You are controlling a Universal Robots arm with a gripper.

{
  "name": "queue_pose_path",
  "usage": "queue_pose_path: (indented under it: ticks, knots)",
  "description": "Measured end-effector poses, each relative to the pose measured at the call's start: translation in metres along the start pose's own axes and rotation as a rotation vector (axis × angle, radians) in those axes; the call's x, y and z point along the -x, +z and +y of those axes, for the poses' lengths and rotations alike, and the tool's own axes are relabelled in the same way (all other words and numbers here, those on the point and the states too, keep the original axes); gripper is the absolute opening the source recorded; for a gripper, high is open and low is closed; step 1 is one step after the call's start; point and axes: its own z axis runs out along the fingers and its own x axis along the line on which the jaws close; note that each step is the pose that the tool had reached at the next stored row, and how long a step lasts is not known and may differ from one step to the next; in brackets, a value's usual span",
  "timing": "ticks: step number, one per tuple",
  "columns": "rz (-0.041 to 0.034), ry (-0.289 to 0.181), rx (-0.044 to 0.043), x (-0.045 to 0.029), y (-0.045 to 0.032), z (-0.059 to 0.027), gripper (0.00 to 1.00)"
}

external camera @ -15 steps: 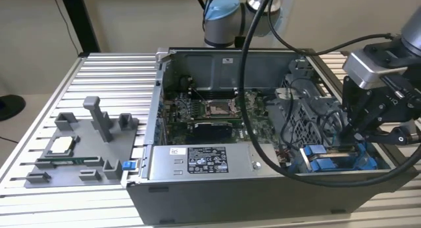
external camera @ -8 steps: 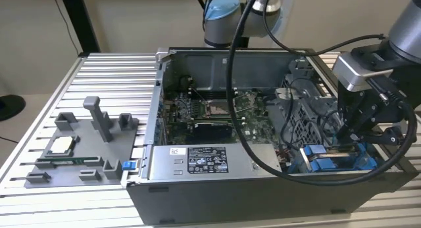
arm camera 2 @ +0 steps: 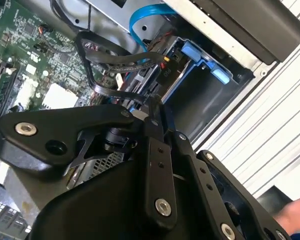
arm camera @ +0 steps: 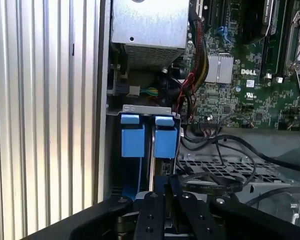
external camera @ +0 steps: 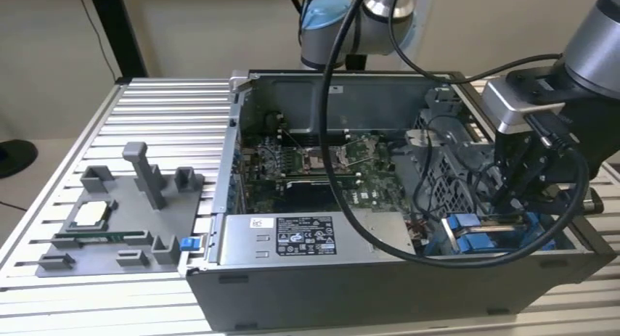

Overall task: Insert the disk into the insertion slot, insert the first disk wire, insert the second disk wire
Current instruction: 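Insert the second disk wire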

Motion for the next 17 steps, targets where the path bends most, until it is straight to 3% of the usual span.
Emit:
queue_pose_path:
  ticks: [6,17]
  knots:
    - [0.0065,0.006,-0.0031,0.0004,0.0002,0.0,0.0]
    - [0.0066,0.006,-0.0064,0.0004,0.0011,0.0001,0.0]
